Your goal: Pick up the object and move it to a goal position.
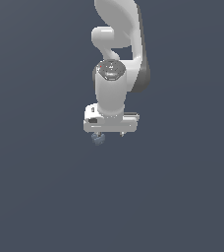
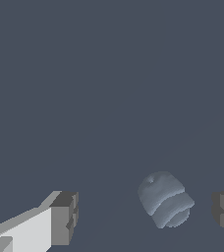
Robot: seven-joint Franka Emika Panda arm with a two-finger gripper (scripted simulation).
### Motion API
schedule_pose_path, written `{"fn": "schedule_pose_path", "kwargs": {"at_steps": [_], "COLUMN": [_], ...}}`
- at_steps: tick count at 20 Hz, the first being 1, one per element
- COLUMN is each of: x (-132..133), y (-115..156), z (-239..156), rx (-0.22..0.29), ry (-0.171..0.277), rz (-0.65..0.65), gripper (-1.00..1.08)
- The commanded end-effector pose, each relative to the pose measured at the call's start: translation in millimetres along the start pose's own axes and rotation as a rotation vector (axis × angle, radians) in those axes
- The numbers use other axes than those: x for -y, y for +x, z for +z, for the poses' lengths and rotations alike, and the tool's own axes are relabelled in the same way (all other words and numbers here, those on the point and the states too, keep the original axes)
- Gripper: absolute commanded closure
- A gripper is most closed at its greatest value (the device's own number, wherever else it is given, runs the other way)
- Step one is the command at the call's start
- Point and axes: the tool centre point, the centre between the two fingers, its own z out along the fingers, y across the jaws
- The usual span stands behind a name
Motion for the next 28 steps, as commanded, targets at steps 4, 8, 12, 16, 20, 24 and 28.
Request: {"fn": "schedule_pose_path", "kwargs": {"at_steps": [4,8,12,16,20,24,28], "x": [-3.8,-16.2,-18.4,-19.0,-21.6,-25.6,-30.9], "y": [-0.2,-1.0,-1.1,-2.0,-4.4,-8.4,-14.2], "z": [-1.8,-8.0,-9.1,-7.5,-3.2,3.7,13.1], "rx": [0.000,0.001,0.001,0.001,0.001,-0.001,-0.002], "ry": [0.003,0.012,0.013,0.013,0.013,0.013,0.013], "rz": [0.004,0.020,0.023,0.012,-0.016,-0.063,-0.127], "gripper": [-0.92,-0.92,-0.92,-0.92,-0.92,-0.92,-0.92]}}
